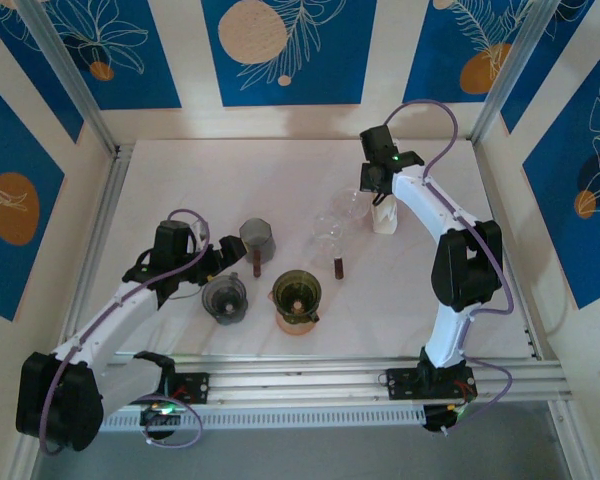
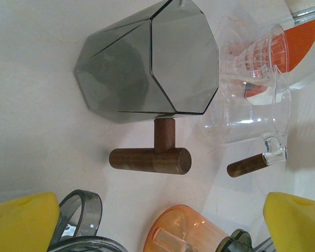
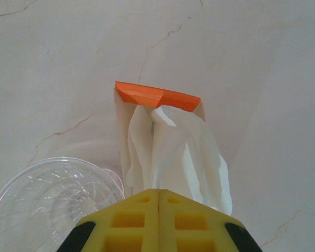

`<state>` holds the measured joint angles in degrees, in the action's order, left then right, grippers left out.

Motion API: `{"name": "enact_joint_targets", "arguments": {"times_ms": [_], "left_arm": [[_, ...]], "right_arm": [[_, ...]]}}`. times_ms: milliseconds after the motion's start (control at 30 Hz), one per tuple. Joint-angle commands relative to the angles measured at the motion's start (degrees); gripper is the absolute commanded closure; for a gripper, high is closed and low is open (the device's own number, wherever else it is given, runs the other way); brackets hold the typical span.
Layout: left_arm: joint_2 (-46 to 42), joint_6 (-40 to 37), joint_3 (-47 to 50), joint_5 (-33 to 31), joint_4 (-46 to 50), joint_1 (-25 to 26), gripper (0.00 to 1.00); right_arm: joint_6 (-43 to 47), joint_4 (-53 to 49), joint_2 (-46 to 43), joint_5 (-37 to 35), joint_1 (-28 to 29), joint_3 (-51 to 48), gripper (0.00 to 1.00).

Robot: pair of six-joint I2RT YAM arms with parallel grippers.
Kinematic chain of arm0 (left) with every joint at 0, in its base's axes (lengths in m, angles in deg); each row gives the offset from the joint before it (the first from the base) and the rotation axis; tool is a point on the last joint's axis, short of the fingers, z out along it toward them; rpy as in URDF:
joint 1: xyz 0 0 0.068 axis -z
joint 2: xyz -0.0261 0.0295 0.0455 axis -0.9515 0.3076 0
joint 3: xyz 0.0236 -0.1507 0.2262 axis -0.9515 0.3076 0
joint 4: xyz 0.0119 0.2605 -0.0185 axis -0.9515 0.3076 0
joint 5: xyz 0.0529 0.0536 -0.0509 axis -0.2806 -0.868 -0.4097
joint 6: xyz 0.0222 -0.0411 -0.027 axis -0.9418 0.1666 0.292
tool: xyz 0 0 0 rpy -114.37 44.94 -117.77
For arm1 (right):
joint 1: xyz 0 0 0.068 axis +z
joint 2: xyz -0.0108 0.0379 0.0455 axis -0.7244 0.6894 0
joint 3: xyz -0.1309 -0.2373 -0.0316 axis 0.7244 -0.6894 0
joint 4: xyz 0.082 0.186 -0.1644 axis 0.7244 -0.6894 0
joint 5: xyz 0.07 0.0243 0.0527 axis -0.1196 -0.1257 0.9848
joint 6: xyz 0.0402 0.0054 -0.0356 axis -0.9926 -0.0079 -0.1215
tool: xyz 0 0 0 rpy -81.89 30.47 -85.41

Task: Place the coffee filter in the dripper

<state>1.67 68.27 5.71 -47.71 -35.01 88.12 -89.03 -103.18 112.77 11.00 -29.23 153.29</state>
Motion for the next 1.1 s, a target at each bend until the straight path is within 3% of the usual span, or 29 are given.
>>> {"name": "enact_joint_targets", "arguments": {"times_ms": [0,300,800,933,1067], "left_arm": [[-0.41,0.04,0.1,1.26,0.04,0.58,0.0],[-0.32,0.12,0.11,1.16,-0.09,0.58,0.0],[-0.35,0.22,0.31,1.16,-0.09,0.58,0.0],[-0.33,0.25,0.37,1.12,-0.14,0.58,0.0],[-0.32,0.35,0.39,1.12,-0.18,0.58,0.0]], "right_arm": [[-0.77,-0.2,0.82,0.72,0.12,-1.33,1.0],[-2.38,-0.71,1.27,2.07,-0.55,-0.64,0.9],[-5.59,-1.25,1.25,5.43,-2.31,-1.22,0.91],[-5.79,-1.24,1.26,5.69,-2.35,-1.17,1.0],[-5.92,-1.34,1.34,5.87,-2.26,-0.91,1.0]]}}
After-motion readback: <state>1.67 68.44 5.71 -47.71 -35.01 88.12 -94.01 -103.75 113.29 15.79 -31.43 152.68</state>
